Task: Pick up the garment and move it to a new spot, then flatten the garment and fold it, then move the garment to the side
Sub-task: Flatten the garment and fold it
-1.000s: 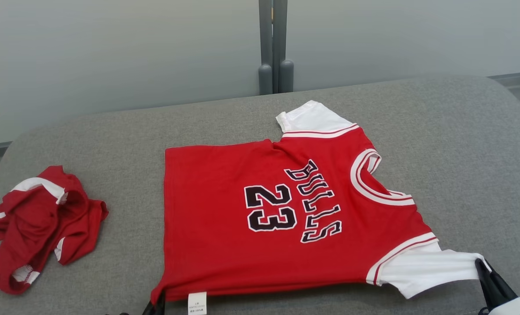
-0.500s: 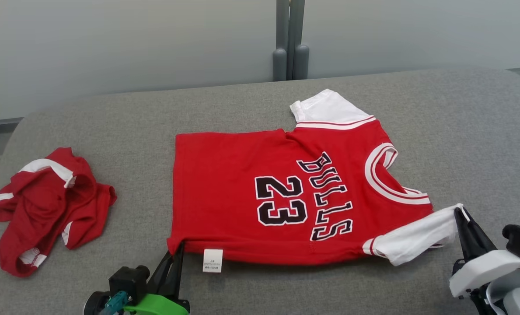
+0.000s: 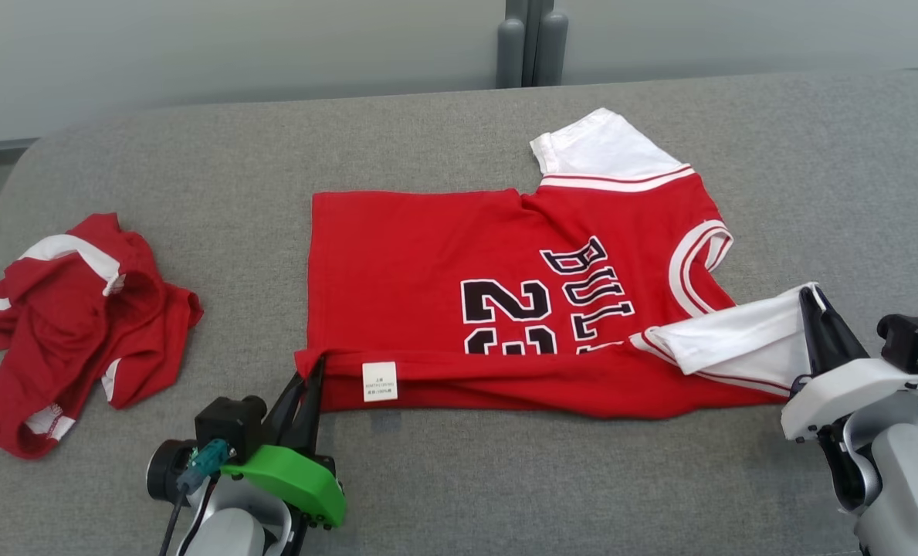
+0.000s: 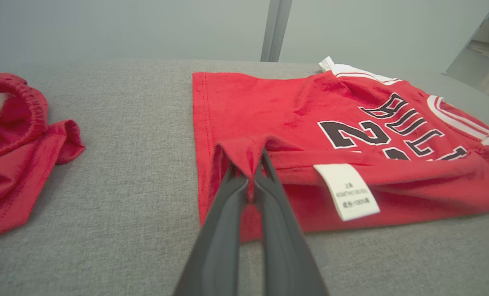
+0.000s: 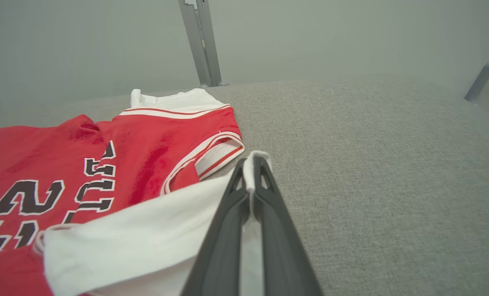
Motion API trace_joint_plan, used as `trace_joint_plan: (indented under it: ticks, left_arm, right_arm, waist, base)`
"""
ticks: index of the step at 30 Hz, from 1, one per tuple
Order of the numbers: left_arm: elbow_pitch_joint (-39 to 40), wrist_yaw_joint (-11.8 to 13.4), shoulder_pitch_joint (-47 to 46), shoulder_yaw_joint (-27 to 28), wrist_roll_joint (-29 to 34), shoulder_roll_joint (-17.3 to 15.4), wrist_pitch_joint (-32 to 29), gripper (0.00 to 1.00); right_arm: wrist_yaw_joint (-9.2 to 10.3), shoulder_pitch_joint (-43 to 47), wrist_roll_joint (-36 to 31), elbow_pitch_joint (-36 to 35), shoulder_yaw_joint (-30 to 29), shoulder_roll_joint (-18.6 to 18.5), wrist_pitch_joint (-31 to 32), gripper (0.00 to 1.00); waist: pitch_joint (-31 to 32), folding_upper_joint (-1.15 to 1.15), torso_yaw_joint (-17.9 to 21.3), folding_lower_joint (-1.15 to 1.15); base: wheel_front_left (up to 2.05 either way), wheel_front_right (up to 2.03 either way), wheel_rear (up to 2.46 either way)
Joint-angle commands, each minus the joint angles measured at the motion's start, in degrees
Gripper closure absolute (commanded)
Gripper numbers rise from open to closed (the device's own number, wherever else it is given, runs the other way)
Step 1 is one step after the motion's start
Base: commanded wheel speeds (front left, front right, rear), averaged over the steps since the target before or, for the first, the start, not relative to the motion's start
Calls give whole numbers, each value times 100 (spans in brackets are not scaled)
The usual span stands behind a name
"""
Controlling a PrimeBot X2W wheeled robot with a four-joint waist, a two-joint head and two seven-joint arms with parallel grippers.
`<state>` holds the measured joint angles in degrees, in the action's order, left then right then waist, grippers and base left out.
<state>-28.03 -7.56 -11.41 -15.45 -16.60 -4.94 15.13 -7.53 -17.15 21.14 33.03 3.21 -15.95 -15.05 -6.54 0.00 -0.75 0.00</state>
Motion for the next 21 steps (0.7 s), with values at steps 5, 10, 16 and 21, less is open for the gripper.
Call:
trace_joint_plan:
  ticks: [5, 10, 16, 21]
  left_arm:
    - [-174, 15, -377, 163, 175, 19, 0, 100]
    - [-360, 15, -705, 105, 289, 58, 0, 100]
    - [-451, 15, -904, 119, 330, 104, 0, 100]
    - [-540, 15, -1014, 155, 402, 129, 0, 100]
  right_arm:
    - [9, -433, -256, 150, -58, 51, -15, 100]
    - [9, -641, -391, 296, -250, 33, -15, 100]
    - [9, -785, -461, 368, -365, 53, -15, 100]
    - [10, -969, -563, 401, -443, 45, -15, 100]
  waist:
    - [-307, 0, -56, 0]
    - [-464, 0, -127, 0]
    - [-609, 0, -139, 0]
    - [-699, 0, -119, 0]
  base:
    - [0, 0, 0]
    - [0, 0, 0]
    - [0, 0, 0]
    - [0, 0, 0]
